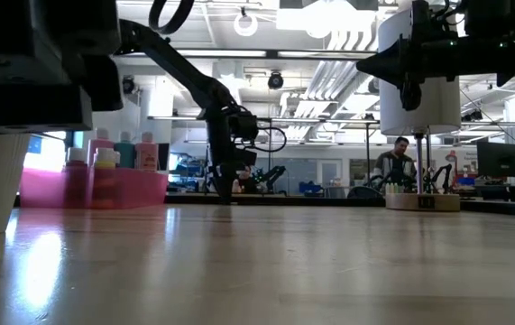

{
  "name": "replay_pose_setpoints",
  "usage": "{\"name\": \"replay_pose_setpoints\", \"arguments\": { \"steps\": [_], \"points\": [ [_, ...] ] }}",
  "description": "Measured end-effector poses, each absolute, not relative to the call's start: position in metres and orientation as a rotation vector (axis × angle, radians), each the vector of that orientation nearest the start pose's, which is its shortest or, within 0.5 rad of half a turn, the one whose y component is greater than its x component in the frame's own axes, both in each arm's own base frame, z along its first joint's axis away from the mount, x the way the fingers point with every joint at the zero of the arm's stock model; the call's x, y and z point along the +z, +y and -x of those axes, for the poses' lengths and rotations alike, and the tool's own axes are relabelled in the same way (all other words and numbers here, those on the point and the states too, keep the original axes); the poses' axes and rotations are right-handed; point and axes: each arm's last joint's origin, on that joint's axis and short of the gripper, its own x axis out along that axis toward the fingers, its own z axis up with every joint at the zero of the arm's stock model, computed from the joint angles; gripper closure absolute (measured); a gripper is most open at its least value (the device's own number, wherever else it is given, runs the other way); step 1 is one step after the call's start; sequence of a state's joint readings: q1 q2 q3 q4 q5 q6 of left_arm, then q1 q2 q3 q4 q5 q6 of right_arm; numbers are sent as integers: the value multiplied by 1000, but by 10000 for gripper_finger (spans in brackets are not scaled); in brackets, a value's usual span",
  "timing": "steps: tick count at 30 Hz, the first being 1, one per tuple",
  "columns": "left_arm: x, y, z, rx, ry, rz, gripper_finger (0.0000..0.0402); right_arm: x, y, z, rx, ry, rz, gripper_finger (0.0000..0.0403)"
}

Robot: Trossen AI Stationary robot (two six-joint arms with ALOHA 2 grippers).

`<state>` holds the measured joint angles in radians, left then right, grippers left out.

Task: Pick & Place Paint Supplies
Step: Put the silver paintbrush into the light brown cup

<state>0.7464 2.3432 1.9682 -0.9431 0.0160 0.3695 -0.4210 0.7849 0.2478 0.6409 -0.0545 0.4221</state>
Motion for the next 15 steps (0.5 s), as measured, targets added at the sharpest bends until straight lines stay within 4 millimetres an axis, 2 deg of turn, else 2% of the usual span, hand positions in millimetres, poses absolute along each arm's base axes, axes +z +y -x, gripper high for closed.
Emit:
{"name": "replay_pose_setpoints", "arguments": {
  "steps": [5, 15],
  "points": [
    [165, 323, -351, 361, 1332, 204, 392, 227, -68, -156, -337, -184, -391, 401],
    [163, 307, -345, 252, 1438, 294, 400, 231, -66, -156, -275, -218, -405, 401]
  ]
}}
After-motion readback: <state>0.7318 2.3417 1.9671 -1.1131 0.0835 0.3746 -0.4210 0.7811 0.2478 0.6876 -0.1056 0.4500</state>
